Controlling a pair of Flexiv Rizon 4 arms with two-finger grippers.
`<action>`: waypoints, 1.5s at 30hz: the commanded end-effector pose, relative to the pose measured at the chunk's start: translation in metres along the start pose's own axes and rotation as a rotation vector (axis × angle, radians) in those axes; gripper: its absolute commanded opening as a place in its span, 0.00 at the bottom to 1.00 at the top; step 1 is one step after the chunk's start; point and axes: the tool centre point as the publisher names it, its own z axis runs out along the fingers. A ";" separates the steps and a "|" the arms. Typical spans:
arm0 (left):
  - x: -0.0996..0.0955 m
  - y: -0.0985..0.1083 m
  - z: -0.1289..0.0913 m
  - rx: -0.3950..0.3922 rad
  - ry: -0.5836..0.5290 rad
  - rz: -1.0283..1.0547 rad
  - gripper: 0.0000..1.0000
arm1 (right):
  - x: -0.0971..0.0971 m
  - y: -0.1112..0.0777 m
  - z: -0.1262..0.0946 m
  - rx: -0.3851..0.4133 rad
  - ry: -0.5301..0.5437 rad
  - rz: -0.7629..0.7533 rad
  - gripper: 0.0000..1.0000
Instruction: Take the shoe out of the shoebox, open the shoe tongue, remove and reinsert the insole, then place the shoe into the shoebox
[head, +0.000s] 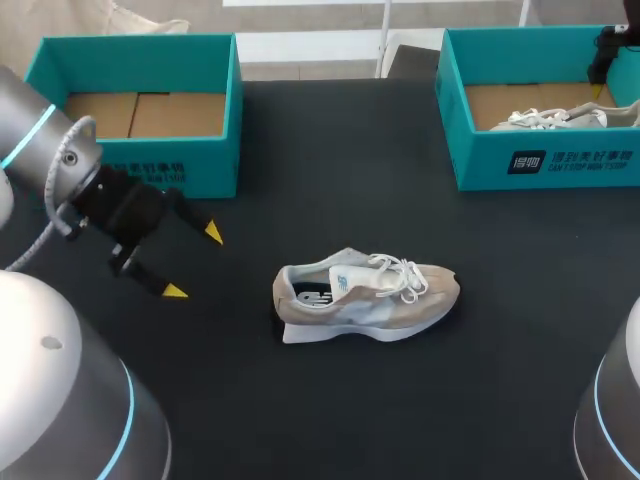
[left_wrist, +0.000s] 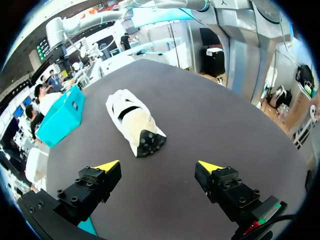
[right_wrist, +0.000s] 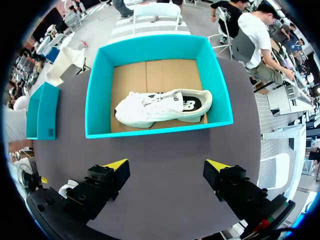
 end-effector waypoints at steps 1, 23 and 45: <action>0.006 0.016 0.010 0.101 -0.319 -0.340 1.00 | 0.000 0.000 0.000 0.000 0.001 0.000 1.00; 0.018 0.006 0.064 0.292 -0.244 -0.461 1.00 | 0.000 0.000 0.000 0.000 0.001 0.000 1.00; 0.021 -0.021 0.104 0.342 -0.211 -0.450 1.00 | 0.000 0.000 0.000 0.000 0.001 0.000 1.00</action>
